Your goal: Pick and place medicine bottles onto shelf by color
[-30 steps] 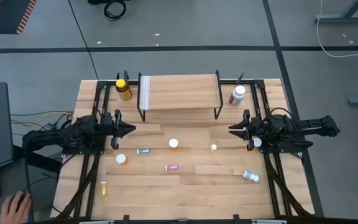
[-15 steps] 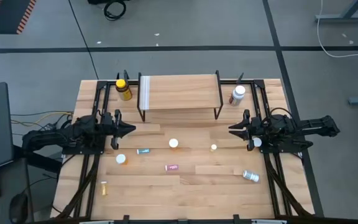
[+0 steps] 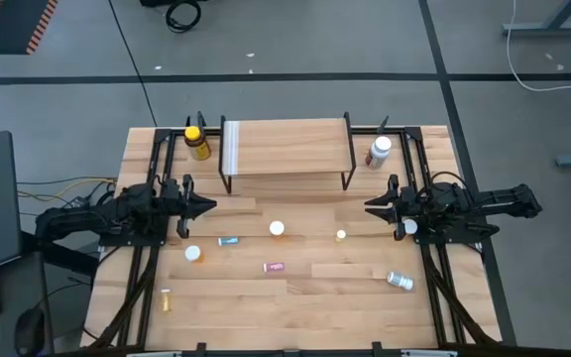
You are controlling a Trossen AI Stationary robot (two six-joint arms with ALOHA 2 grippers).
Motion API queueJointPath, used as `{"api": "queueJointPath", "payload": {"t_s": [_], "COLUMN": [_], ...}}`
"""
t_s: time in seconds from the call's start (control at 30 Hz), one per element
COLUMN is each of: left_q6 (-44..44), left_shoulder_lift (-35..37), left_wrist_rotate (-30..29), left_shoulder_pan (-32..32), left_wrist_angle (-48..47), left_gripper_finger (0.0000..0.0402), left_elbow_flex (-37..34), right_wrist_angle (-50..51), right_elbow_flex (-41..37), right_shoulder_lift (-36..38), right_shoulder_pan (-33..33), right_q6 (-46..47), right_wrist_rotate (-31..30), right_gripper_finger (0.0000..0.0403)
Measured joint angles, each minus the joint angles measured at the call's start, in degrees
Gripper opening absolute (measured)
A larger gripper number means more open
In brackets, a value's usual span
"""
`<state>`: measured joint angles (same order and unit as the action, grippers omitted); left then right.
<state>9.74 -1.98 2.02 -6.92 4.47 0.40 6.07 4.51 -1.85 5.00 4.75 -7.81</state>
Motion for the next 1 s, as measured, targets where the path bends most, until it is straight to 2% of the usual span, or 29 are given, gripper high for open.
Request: {"api": "queueJointPath", "payload": {"t_s": [0.73, 0.9, 1.0], "left_q6": [0.01, 0.0, 0.0], "left_shoulder_lift": [0.01, 0.0, 0.0], "left_wrist_rotate": [0.0, -0.01, -0.02], "left_shoulder_pan": [0.0, -0.01, -0.01], "left_wrist_angle": [0.0, 0.0, 0.0], "left_gripper_finger": [0.0036, 0.0031, 0.0028], "left_elbow_flex": [0.01, 0.01, 0.01], "right_wrist_angle": [0.0, -0.45, -0.43], "right_elbow_flex": [0.0, 0.0, 0.0], "right_shoulder_lift": [0.01, -0.01, -0.01], "right_shoulder_pan": [-0.01, 0.0, 0.01], "right_q6": [0.0, -9.98, -11.82], "right_wrist_rotate": [0.0, -1.14, -1.16], "right_gripper_finger": [0.0096, 0.0096, 0.0096]}}
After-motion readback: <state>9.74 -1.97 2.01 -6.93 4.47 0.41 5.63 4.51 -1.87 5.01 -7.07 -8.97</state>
